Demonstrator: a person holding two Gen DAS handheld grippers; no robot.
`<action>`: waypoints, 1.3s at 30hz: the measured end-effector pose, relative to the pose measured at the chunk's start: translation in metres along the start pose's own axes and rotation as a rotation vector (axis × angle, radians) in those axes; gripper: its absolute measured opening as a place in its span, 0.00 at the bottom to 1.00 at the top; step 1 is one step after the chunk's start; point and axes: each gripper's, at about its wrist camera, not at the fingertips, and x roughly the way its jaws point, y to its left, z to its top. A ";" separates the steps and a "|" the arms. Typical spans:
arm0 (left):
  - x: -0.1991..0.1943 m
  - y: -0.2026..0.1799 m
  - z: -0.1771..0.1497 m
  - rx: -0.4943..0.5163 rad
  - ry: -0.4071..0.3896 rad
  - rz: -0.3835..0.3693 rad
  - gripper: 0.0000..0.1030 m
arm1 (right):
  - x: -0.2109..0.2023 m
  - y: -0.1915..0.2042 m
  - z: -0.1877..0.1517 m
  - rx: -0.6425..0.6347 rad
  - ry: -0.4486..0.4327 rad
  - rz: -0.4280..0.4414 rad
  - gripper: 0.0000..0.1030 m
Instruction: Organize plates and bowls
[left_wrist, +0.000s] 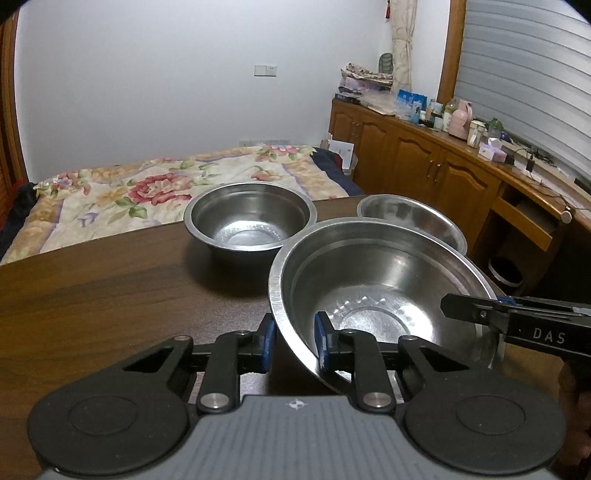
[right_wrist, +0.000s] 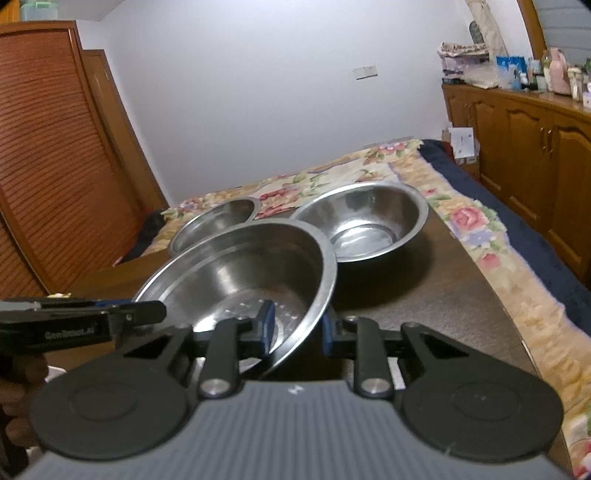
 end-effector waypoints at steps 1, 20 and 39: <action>0.000 -0.001 0.000 0.001 0.000 0.001 0.23 | 0.000 -0.001 0.000 0.002 0.001 0.007 0.26; -0.048 -0.024 -0.014 0.008 -0.032 -0.025 0.23 | -0.032 -0.009 0.002 -0.024 -0.002 0.071 0.23; -0.101 -0.024 -0.025 -0.011 -0.082 -0.017 0.23 | -0.060 0.000 -0.006 0.000 0.008 0.153 0.23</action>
